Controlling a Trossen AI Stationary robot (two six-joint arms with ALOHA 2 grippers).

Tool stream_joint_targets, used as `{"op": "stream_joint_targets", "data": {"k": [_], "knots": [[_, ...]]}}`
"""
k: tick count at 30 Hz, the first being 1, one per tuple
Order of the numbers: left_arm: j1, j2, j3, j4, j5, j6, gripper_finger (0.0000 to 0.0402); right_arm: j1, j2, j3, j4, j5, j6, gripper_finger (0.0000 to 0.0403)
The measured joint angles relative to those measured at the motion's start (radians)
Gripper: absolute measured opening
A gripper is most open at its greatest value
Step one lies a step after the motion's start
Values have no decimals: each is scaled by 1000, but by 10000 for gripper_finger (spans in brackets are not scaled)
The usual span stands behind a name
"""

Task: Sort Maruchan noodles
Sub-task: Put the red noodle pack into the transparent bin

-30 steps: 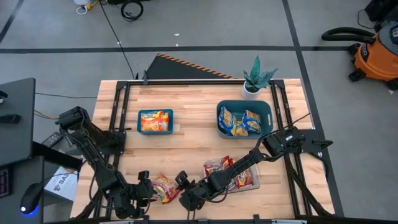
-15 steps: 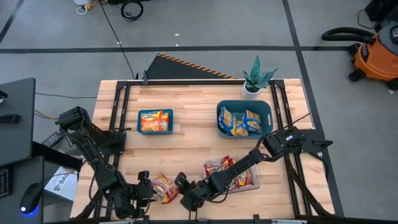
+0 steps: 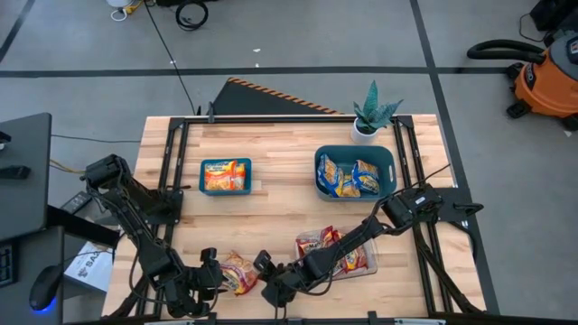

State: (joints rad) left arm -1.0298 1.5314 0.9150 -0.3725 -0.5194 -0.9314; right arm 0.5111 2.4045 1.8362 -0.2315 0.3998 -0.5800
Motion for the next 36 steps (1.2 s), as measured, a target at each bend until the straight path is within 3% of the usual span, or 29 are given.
{"op": "stream_joint_targets", "data": {"k": [13,17,28,36], "knots": [[-2,0,0,1,0,0,141,11,-7,64,-53,70,-19,6],[-2,0,0,-1,0,1,141,12,-18,63,-78,159,-19,6],[-2,0,0,-75,-147,-4,141,12,-210,62,-150,324,-3,6],[-2,0,0,-119,-192,-80,141,47,-408,62,-357,409,191,6]]}}
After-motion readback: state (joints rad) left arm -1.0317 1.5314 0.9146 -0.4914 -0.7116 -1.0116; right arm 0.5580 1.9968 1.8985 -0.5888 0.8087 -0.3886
